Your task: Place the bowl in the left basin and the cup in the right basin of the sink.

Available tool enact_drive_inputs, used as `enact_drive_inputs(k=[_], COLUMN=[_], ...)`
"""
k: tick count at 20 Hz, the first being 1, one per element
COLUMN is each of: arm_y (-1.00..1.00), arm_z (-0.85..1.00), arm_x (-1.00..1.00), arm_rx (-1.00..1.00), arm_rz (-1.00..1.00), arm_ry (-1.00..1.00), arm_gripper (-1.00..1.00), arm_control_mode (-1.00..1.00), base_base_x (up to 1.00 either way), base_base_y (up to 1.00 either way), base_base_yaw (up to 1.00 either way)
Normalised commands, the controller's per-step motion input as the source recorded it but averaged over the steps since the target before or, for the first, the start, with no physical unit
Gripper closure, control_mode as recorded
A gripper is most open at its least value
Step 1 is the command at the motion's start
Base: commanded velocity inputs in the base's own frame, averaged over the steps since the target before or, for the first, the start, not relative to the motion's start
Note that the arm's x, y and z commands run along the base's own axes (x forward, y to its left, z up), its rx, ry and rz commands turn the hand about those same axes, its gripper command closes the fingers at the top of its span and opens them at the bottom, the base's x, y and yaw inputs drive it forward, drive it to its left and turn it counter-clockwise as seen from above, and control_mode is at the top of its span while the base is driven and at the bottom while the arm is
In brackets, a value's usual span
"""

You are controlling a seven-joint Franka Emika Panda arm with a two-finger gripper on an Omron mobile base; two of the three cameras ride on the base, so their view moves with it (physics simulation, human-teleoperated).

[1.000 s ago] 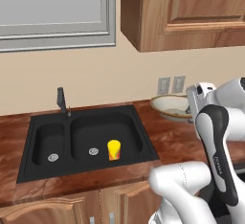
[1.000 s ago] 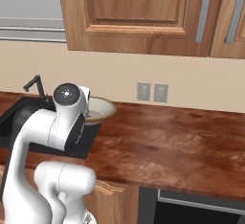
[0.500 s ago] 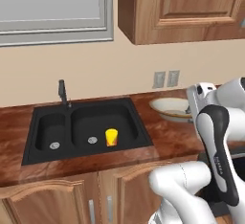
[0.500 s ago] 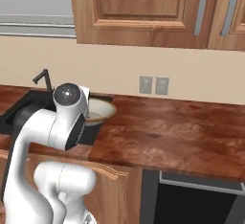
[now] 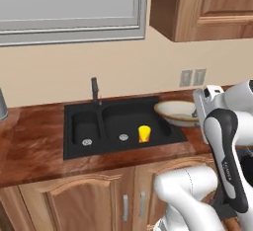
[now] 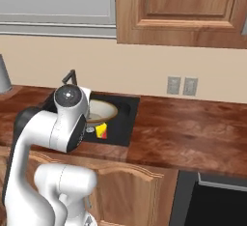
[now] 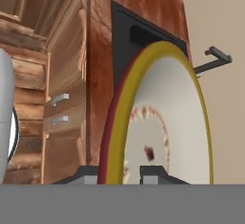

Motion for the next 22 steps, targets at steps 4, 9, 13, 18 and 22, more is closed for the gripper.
enact_drive_inputs(k=[4, 9, 13, 18, 22], arm_y=[0.00, 0.00, 0.00, 0.00, 0.00], arm_z=[0.00, 0.00, 0.00, 0.00, 0.00], arm_x=[0.00, 0.00, 0.00, 0.00, 0.00], arm_rx=[0.00, 0.00, 0.00, 0.00, 0.00], arm_rz=[0.00, 0.00, 0.00, 0.00, 0.00], arm_ry=[0.00, 0.00, 0.00, 0.00, 0.00], arm_gripper=[1.00, 1.00, 1.00, 1.00, 1.00], arm_control_mode=[1.00, 1.00, 1.00, 1.00, 1.00], base_base_x=[0.00, 0.01, 0.14, 0.21, 0.25], base_base_y=[0.71, 0.44, 0.28, 0.45, 0.31], base_base_yaw=[0.00, 0.00, 0.00, 0.00, 0.00])
